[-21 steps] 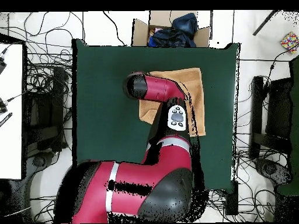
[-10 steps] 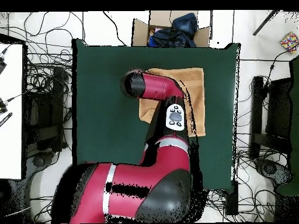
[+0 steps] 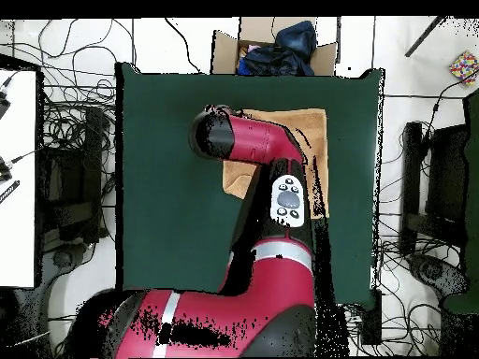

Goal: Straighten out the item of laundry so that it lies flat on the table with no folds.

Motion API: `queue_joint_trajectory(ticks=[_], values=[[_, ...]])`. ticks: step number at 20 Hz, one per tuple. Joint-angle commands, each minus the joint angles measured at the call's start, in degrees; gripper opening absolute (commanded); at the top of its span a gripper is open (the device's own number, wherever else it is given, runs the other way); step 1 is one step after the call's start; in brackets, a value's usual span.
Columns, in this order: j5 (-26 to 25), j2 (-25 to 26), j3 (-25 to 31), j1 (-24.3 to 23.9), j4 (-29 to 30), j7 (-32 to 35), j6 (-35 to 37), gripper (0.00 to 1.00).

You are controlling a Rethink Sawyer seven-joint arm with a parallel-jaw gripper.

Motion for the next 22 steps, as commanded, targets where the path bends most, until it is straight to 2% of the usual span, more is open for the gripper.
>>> queue_joint_trajectory(ticks=[1,5,9,22], values=[[-2.50,-8.50,3.75,-2.90,12.51,1.75,4.71,1.00],[-4.74,-11.68,3.54,-4.52,15.83,-1.75,6.05,1.00],[-6.22,-13.50,3.55,-5.81,19.21,-0.62,4.92,1.00],[-10.61,-14.43,5.56,-8.84,22.72,-0.84,5.00,1.00]])
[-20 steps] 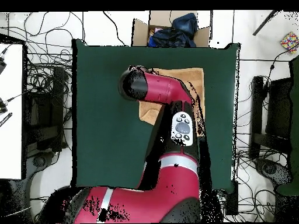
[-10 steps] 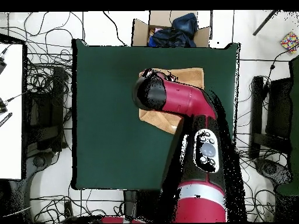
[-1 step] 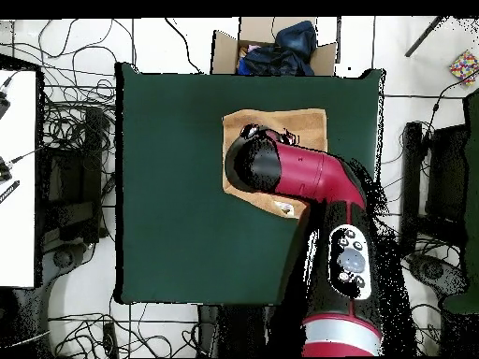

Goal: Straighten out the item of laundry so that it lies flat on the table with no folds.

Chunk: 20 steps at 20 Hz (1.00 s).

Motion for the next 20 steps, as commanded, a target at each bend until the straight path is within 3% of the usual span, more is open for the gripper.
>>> queue_joint_trajectory(ticks=[1,8,20], values=[[-3.42,0.18,5.92,-1.73,8.98,-0.99,4.99,1.00],[-4.97,1.61,10.79,-5.56,11.42,-2.68,3.00,1.00],[-8.30,3.73,13.25,-6.91,13.97,1.22,-1.70,1.00]])
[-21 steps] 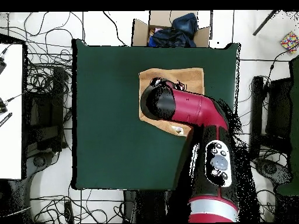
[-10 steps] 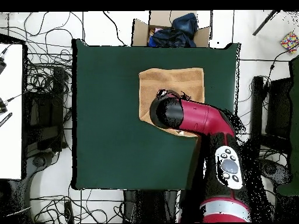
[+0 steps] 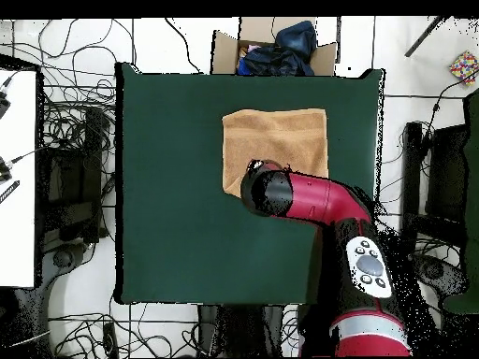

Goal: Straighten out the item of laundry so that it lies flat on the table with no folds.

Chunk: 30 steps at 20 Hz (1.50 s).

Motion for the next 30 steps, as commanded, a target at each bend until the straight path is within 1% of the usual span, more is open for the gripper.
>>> queue_joint_trajectory(ticks=[1,5,10,16,21,23,30], values=[[-2.58,2.98,7.49,-0.04,5.75,1.69,-1.94,1.00],[-2.76,3.82,7.99,0.24,6.44,3.41,-3.53,1.00],[-2.34,6.77,7.55,2.34,4.08,5.58,-6.37,1.00],[-1.58,9.71,7.87,1.74,1.17,4.92,-6.52,1.00],[-2.24,13.08,8.10,1.06,-0.94,4.23,-8.91,1.00],[-2.37,13.28,7.67,1.45,-0.66,4.75,-9.97,1.00],[-2.31,13.73,7.20,1.74,-1.13,4.64,-10.36,1.00]])
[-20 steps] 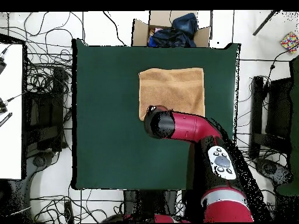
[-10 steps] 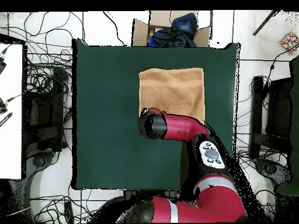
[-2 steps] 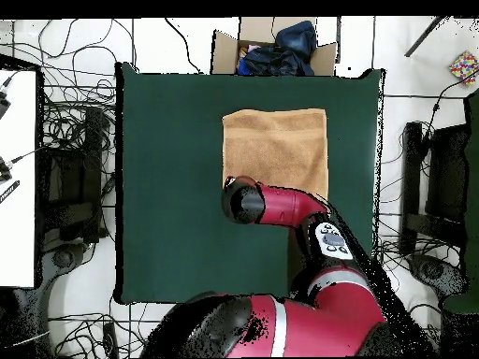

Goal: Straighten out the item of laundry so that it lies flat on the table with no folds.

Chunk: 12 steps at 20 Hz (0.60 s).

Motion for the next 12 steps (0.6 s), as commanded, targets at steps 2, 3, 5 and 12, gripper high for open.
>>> queue_joint_trajectory(ticks=[2,3,5,12], values=[[-1.37,2.34,4.41,0.51,-2.16,4.58,-2.31,1.00],[-1.38,2.43,4.31,0.57,-2.19,4.58,-2.41,1.00],[-1.38,2.96,3.71,1.12,-2.49,5.09,-3.46,1.00],[-1.43,4.01,4.20,0.46,-3.94,4.23,-3.30,1.00]])
